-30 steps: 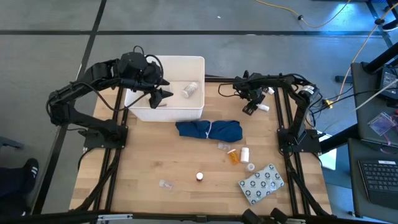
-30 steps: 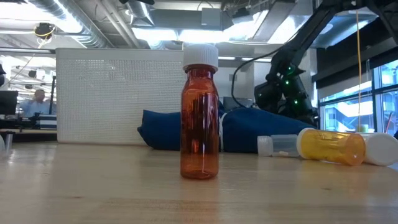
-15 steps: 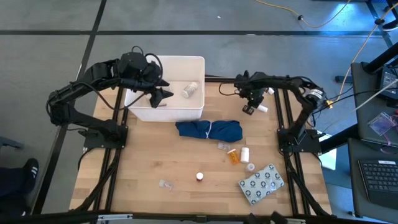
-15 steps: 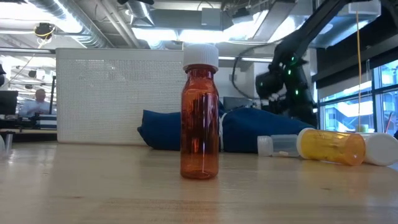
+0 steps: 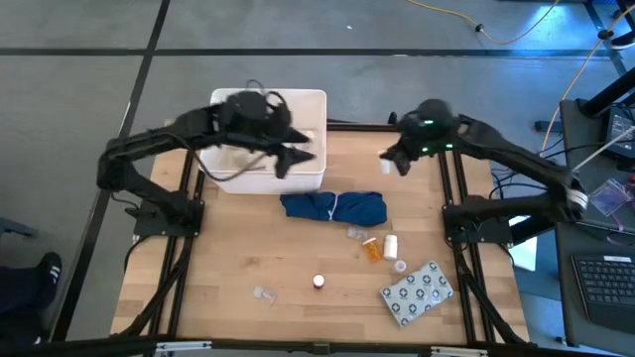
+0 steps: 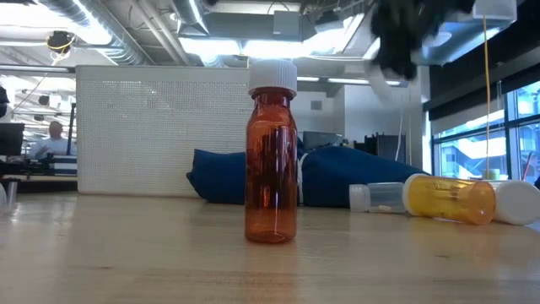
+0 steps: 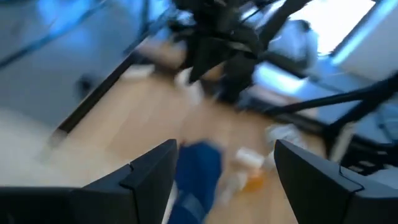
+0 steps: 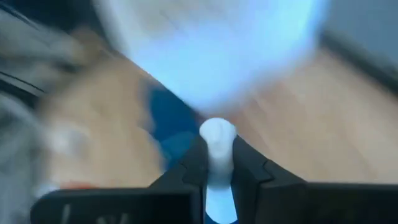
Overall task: Pick & place medical supplies in basket/bin
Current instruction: Put the bottom white rolled gauze into the white container
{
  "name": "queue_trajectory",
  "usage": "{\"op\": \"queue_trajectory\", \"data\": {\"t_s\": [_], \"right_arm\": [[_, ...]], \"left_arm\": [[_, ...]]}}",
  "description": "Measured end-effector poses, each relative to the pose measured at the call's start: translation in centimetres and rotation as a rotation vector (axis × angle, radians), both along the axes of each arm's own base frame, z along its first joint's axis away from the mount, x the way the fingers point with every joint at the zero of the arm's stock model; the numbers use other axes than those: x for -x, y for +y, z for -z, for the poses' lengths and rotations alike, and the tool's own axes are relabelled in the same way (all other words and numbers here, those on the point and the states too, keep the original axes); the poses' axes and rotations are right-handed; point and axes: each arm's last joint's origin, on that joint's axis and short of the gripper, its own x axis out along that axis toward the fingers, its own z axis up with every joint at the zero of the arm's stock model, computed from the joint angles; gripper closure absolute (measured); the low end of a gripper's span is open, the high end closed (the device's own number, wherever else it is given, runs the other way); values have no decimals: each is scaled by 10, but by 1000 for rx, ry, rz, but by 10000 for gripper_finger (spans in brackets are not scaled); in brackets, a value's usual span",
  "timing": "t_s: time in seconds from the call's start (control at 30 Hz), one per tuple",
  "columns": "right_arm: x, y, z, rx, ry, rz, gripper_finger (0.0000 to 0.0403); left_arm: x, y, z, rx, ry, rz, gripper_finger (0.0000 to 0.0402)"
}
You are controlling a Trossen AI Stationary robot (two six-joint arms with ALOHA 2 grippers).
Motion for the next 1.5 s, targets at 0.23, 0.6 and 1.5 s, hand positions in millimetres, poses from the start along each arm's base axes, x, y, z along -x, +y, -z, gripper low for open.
{"op": "queue_trajectory", "data": {"t_s": [0.23,0.6,1.5], "right_arm": [[21,44,-79,122,-641,-152,360],[-1,65,-82,142,-708,-212,359],[-56,78,-60,146,-677,-324,358]], "left_arm": [[-65,-31,19,-82,-145,167,141],[-107,-59,35,-150,-287,209,141],[-103,-56,40,-55,-204,73,166]]}}
